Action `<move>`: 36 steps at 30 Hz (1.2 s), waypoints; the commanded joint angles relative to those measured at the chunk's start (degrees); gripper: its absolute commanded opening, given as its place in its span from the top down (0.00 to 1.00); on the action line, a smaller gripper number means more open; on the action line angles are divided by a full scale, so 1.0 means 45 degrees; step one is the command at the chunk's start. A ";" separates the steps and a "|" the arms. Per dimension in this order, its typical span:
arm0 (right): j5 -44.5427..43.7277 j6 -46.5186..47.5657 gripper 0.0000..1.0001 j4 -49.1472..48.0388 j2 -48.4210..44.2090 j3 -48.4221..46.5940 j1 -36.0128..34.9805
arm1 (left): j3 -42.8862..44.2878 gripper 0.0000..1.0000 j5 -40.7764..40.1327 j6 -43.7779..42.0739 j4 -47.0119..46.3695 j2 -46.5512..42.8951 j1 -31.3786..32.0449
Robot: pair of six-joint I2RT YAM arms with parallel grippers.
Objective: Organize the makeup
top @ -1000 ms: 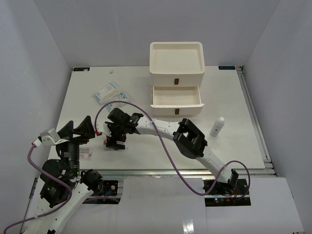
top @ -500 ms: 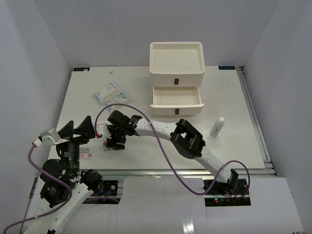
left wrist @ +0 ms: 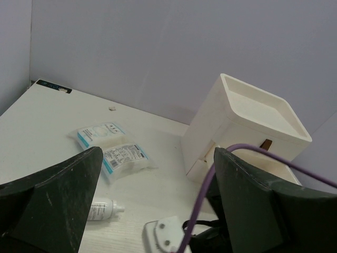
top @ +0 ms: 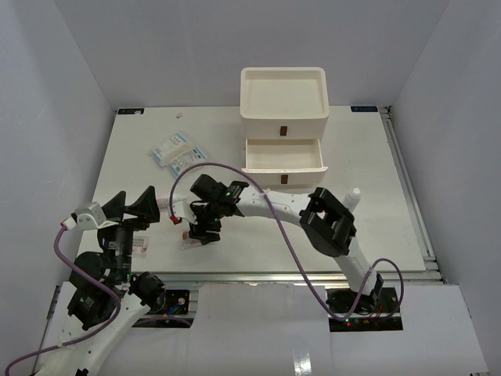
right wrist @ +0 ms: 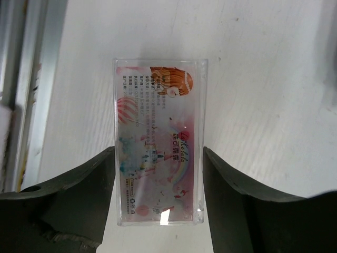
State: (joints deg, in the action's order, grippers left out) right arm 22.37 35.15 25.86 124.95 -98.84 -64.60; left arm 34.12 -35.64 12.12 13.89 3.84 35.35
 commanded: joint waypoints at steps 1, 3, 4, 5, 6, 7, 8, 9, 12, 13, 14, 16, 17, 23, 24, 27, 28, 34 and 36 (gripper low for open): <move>0.1574 0.0630 0.83 0.0608 -0.3258 0.0829 0.0864 | -0.0117 0.02 0.0583 -0.0252 -0.0380 0.0202 -0.0044; 0.1705 0.0786 0.84 0.0699 -0.4710 0.1317 0.1281 | -0.0141 0.02 0.0635 -0.0273 -0.0395 0.0204 -0.0044; 0.1666 0.0839 0.85 0.0712 -0.5263 0.1592 0.1491 | -0.0154 0.02 0.0648 -0.0286 -0.0434 0.0230 -0.0044; 0.1559 0.0879 0.85 0.0709 -0.5660 0.1862 0.1671 | -0.0178 0.02 0.0654 -0.0291 -0.0441 0.0268 -0.0044; 0.1403 0.0900 0.85 0.0699 -0.5994 0.2095 0.1899 | -0.0198 0.02 0.0657 -0.0292 -0.0431 0.0329 -0.0044; 0.1246 0.0900 0.85 0.0699 -0.6420 0.2261 0.2264 | -0.0198 0.02 0.0665 -0.0292 -0.0431 0.0416 -0.0044; 0.1090 0.0899 0.85 0.0695 -0.6838 0.2422 0.2652 | -0.0199 0.02 0.0681 -0.0292 -0.0433 0.0500 -0.0044; 0.0945 0.0885 0.85 0.0667 -0.7187 0.2539 0.3229 | -0.0199 0.02 0.0752 -0.0292 -0.0447 0.0558 -0.0044; 0.0218 0.1268 0.85 0.0592 -0.7877 0.2754 0.4901 | -0.0165 0.02 0.0990 -0.0292 -0.0434 0.1044 -0.0044; -0.0088 0.1470 0.85 0.0525 -0.8025 0.2854 0.5341 | -0.0146 0.02 0.1066 -0.0277 -0.0431 0.1212 -0.0044; -0.0566 0.1685 0.85 0.0503 -0.8072 0.2908 0.5901 | -0.0127 0.02 0.1150 -0.0272 -0.0404 0.1483 -0.0044; -0.1174 0.2232 0.84 0.0484 -0.8037 0.2968 0.6592 | -0.0107 0.02 0.1329 -0.0265 -0.0391 0.1868 -0.0044; -0.1390 0.2595 0.83 0.0484 -0.7970 0.3013 0.6966 | -0.0084 0.02 0.1476 -0.0254 -0.0357 0.2072 -0.0044; -0.2471 0.3224 0.77 -0.0024 -0.7310 0.3093 0.7876 | 0.0016 0.02 0.1885 -0.0173 -0.0255 0.3193 -0.0044; -0.2512 0.3225 0.70 -0.0065 -0.7167 0.3028 0.8007 | 0.0016 0.02 0.1925 -0.0147 -0.0242 0.3286 -0.0044; -0.2646 0.3310 0.35 -0.0094 -0.6843 0.2894 0.8147 | 0.0028 0.02 0.2070 -0.0124 -0.0224 0.3587 -0.0044; -0.2720 0.3340 0.19 -0.0102 -0.6738 0.2864 0.8162 | 0.0035 0.02 0.2115 -0.0116 -0.0217 0.3691 -0.0044; -0.2758 0.3062 0.10 -0.0074 -0.7075 0.3004 0.8164 | 0.0077 0.02 0.2337 0.0029 -0.0134 0.4195 -0.0044; -0.2534 0.2728 0.10 0.0086 -0.7472 0.3067 0.8164 | 0.0114 0.02 0.2413 0.0139 -0.0079 0.4445 -0.0044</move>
State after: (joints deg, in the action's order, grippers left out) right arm 10.57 49.26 27.79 95.01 -84.55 -27.89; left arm 33.57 -26.53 11.76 13.04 21.70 35.35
